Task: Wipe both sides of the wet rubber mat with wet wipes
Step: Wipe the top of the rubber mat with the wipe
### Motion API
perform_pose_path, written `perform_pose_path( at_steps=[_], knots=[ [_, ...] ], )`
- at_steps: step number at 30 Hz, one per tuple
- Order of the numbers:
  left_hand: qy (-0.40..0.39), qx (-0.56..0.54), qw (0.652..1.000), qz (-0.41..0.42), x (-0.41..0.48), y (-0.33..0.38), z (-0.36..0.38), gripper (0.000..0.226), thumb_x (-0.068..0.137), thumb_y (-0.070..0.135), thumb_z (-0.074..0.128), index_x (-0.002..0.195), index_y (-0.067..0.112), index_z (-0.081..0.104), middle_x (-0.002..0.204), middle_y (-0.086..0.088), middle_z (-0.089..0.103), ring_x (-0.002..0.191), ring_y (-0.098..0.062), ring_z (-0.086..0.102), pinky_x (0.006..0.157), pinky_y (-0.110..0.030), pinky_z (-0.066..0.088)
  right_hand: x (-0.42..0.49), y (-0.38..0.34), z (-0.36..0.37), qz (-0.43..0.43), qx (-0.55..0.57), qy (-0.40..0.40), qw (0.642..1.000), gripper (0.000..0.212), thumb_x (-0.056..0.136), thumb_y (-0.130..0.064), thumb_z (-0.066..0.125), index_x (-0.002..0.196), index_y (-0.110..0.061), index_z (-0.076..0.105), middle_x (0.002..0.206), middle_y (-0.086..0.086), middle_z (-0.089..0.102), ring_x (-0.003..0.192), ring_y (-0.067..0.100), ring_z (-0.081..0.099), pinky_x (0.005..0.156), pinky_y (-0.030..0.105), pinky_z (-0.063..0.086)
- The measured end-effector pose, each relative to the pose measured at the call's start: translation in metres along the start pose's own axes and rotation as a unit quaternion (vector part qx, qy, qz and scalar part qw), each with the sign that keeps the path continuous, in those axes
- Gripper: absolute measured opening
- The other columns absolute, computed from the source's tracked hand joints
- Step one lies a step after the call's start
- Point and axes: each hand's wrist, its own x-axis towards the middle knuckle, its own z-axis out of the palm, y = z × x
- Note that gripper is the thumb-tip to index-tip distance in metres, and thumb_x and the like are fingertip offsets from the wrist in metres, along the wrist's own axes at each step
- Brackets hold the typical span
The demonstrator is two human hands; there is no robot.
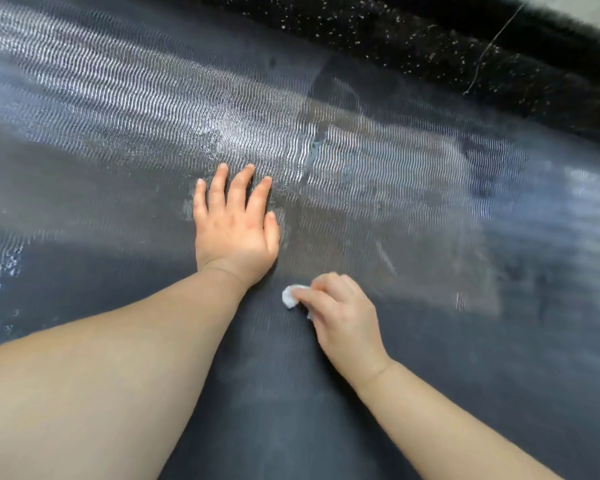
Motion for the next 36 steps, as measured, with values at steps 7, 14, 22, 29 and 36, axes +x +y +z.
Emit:
perform_pose_path(
  at_steps=[7, 14, 22, 29, 36],
  knots=[
    [-0.031, 0.019, 0.999, 0.041, -0.003, -0.009, 0.0, 0.052, 0.094, 0.035, 0.046, 0.142, 0.016, 0.04, 0.152, -0.009, 0.03, 0.143, -0.033, 0.015, 0.116, -0.047, -0.002, 0.006, 0.004, -0.009, -0.008, -0.006, -0.001, 1.0, 0.021, 0.066, 0.006, 0.07, 0.077, -0.012, 0.075, 0.068, 0.009, 0.059, 0.06, 0.029, 0.053, 0.058, 0.029, 0.046],
    [-0.157, 0.103, 0.976, 0.114, -0.075, -0.035, -0.015, 0.061, 0.095, 0.046, 0.025, 0.151, 0.024, 0.016, 0.159, -0.005, 0.008, 0.146, -0.028, 0.0, 0.115, -0.043, -0.005, 0.064, 0.027, -0.007, 0.171, -0.043, 0.055, 0.983, 0.017, 0.089, -0.011, 0.057, 0.094, -0.008, 0.074, 0.094, 0.015, 0.06, 0.09, 0.036, 0.053, 0.074, 0.033, 0.034],
    [-0.14, 0.061, 0.979, 0.135, -0.181, -0.037, -0.032, 0.056, 0.088, 0.036, 0.033, 0.132, 0.008, 0.054, 0.14, -0.017, 0.047, 0.13, -0.041, 0.041, 0.109, -0.055, 0.029, -0.117, -0.051, 0.002, 0.024, 0.022, -0.019, 0.999, 0.027, 0.078, -0.012, 0.047, 0.078, -0.023, 0.071, 0.073, -0.004, 0.058, 0.068, 0.011, 0.038, 0.061, 0.018, 0.032],
    [-0.171, 0.073, 0.974, 0.132, -0.219, -0.044, -0.039, 0.057, 0.089, 0.038, 0.03, 0.134, 0.009, 0.05, 0.142, -0.016, 0.045, 0.132, -0.039, 0.039, 0.11, -0.051, 0.023, -0.086, -0.035, -0.021, 0.015, 0.056, -0.051, 0.997, 0.03, 0.067, 0.005, 0.059, 0.082, -0.016, 0.076, 0.075, 0.01, 0.059, 0.069, 0.031, 0.056, 0.063, 0.03, 0.046],
    [-0.178, 0.05, 0.978, 0.092, -0.22, -0.042, -0.033, 0.057, 0.095, 0.032, 0.049, 0.147, 0.019, 0.028, 0.156, -0.004, 0.018, 0.146, -0.028, 0.008, 0.117, -0.044, 0.001, 0.0, 0.018, -0.017, 0.12, -0.026, -0.011, 0.992, 0.021, 0.089, -0.003, 0.055, 0.102, -0.007, 0.072, 0.098, 0.017, 0.058, 0.095, 0.036, 0.054, 0.08, 0.037, 0.041]
  ],
)
